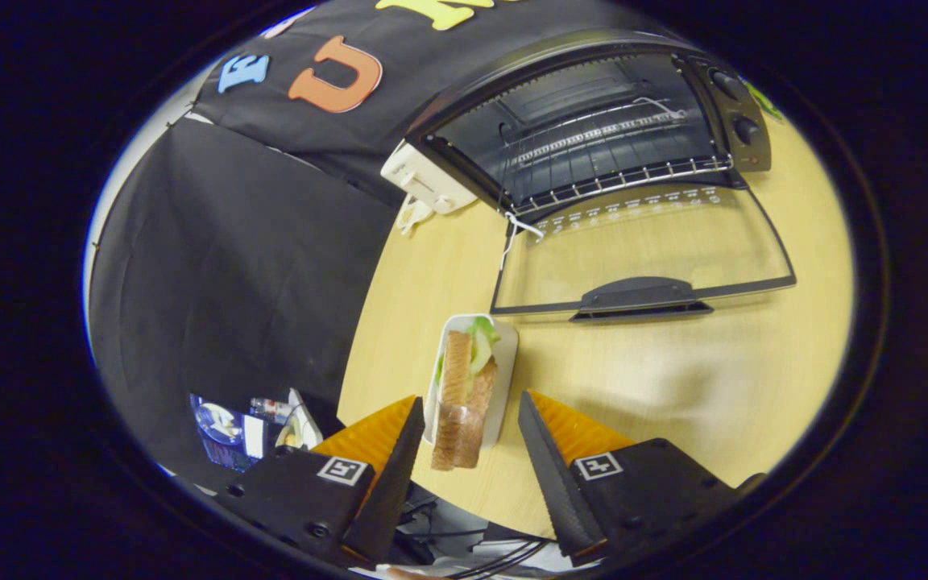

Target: Open the toaster oven, put the food inside, and close the toaster oven door.

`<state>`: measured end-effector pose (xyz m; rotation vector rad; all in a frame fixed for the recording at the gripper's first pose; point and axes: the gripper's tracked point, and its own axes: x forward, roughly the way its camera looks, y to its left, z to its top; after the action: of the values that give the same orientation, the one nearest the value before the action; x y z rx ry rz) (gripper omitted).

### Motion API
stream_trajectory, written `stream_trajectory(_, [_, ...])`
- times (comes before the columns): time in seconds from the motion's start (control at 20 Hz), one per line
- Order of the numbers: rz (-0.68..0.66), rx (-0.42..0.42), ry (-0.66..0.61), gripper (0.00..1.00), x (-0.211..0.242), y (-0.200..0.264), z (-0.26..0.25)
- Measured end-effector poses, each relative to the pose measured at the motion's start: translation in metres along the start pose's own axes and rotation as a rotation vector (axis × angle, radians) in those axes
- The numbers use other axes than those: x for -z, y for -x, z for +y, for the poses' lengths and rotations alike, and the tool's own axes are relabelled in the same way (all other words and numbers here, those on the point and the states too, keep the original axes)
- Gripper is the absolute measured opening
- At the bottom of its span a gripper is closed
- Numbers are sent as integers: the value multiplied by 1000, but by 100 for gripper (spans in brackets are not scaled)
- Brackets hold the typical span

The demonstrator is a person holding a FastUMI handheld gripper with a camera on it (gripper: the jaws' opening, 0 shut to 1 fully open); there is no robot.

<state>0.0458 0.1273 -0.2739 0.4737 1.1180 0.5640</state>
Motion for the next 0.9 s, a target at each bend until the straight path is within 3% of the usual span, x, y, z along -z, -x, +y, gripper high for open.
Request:
stream_trajectory(0.2, [31, 13, -25, 72, 1, -13, -3])
stream_trajectory(0.55, [120, -35, -52, 53, 9, -31, 5])
stream_trajectory(0.75, [115, -56, -70, 42, 10, -31, 6])
stream_trajectory(0.9, [106, -62, -37, 38, 12, -26, 9])
